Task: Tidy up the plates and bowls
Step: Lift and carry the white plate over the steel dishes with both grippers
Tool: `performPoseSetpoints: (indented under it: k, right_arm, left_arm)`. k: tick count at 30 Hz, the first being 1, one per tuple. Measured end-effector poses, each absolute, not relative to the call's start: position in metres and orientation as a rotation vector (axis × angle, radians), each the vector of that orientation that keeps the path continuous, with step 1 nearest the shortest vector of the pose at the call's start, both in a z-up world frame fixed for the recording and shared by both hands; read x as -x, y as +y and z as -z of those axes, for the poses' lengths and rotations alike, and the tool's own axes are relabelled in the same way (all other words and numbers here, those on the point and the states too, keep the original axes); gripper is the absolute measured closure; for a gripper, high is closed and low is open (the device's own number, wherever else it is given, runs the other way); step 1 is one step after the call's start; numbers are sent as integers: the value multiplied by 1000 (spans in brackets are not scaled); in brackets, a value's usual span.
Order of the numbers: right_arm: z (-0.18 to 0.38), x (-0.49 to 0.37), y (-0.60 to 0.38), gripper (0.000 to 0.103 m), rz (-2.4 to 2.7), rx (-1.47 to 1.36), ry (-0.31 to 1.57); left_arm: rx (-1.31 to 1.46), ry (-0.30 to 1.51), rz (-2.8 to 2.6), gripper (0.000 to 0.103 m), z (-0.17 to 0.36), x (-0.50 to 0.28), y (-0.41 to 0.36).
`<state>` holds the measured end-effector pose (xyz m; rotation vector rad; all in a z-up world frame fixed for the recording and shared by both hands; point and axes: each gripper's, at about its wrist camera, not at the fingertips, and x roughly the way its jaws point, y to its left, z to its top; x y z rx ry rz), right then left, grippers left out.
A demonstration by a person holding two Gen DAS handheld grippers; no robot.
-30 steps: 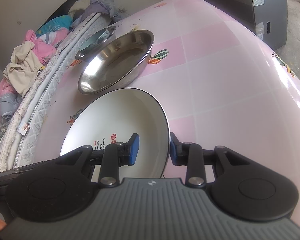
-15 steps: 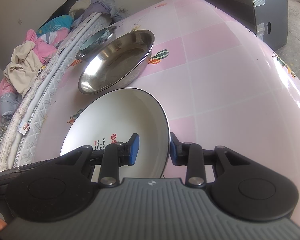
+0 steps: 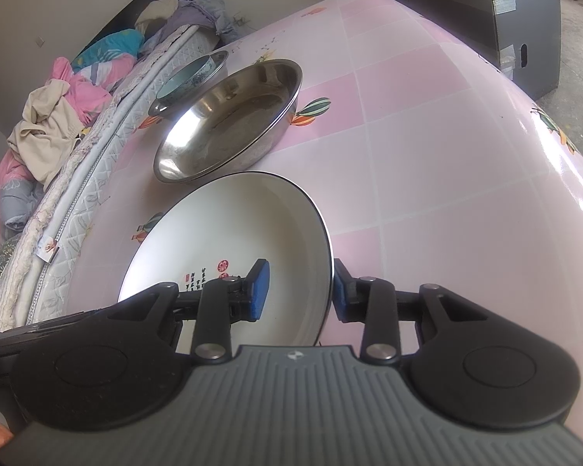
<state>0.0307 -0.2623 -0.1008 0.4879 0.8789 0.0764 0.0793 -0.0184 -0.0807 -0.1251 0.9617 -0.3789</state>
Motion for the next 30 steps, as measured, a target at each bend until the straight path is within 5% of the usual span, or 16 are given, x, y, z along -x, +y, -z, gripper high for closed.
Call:
performPoseSetpoints:
  k: [30]
  right_arm:
    - [104,-32,-269,70,-61,-464,851]
  left_arm:
    - [61,942,385,47,82,-79,-34]
